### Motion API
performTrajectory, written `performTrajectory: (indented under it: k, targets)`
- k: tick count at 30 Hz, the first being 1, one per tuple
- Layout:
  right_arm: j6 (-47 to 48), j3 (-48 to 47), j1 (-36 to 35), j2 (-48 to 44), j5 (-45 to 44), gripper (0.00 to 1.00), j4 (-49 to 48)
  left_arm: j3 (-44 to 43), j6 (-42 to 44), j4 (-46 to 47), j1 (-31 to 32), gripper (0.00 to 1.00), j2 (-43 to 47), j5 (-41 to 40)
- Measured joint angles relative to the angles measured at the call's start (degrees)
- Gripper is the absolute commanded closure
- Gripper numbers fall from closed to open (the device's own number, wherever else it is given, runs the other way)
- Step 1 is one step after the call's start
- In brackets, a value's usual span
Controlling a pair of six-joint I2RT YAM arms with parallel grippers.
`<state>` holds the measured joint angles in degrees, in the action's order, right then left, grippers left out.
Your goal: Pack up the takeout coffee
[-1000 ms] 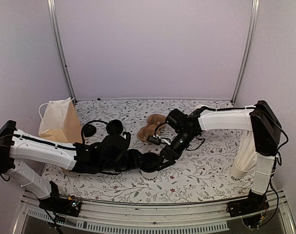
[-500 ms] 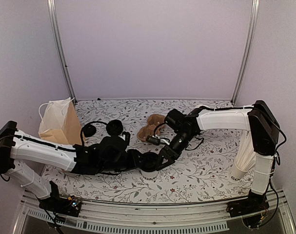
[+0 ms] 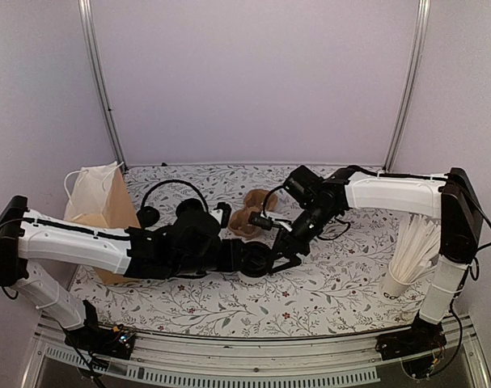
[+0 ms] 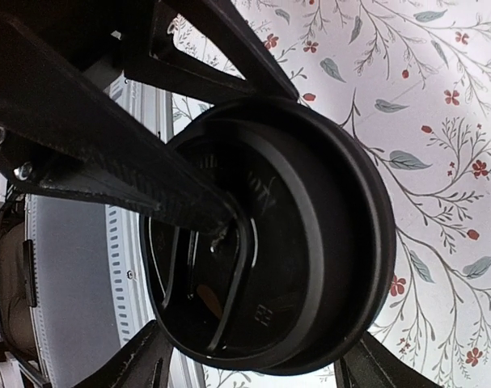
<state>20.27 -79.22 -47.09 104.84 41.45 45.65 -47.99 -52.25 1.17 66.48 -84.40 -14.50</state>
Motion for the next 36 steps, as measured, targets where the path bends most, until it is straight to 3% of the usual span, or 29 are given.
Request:
performTrajectory:
  k: [5,20,25,36]
  targets:
    - [0.98,-1.18,0.11,-0.74,-0.94,0.29,0.33,-3.04,3.41,-2.27,-0.31,0.39,-0.02,-1.57]
    - [0.96,-2.69,0.68,-0.07,-3.52,0.3,-1.16,-5.75,6.12,-5.42,-4.68,0.38,-6.27,3.34]
    - [2.51,-2.69,0.66,0.11,-4.5,0.3,-1.11,-5.31,7.61,-5.57,-4.68,0.28,-5.46,3.28]
    - [17.94,-0.46,0.66,-2.54,-23.12,0.36,-8.26,5.88,10.4,-4.48,-4.59,0.27,0.44,0.94]
